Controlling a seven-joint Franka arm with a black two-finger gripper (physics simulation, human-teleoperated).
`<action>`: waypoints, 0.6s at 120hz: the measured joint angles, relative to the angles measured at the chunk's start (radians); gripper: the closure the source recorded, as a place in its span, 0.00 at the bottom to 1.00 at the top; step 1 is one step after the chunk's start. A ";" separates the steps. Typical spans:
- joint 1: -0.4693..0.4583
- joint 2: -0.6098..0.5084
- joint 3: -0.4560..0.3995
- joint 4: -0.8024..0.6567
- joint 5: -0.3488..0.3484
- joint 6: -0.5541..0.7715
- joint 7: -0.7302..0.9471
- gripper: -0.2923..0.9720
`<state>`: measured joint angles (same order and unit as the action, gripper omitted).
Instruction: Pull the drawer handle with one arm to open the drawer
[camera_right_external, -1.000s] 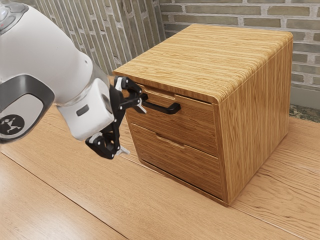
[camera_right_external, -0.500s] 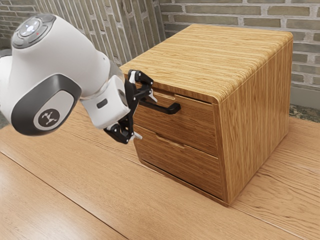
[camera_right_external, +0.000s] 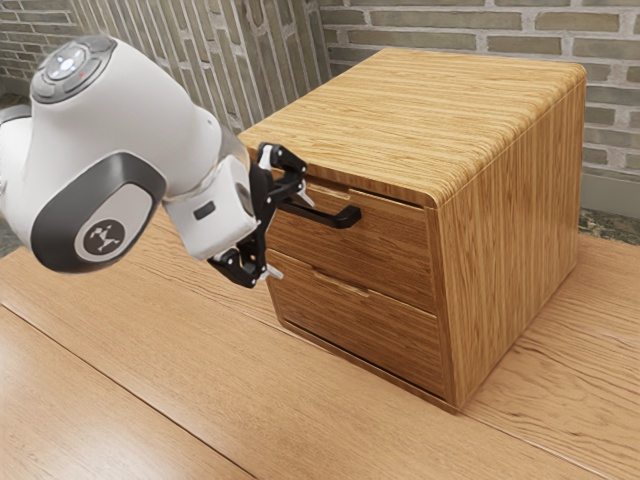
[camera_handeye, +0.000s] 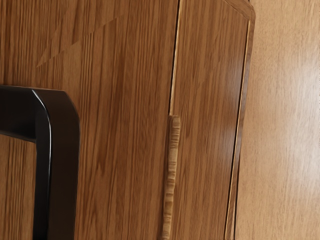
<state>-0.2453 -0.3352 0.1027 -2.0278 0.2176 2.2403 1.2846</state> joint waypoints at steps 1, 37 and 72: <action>0.000 0.001 0.000 0.000 0.000 0.000 0.000 0.23; -0.001 0.016 0.001 0.000 0.000 0.007 0.010 0.23; -0.003 0.001 0.028 -0.015 0.002 0.007 0.007 0.35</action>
<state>-0.2486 -0.3341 0.1306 -2.0424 0.2197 2.2477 1.2918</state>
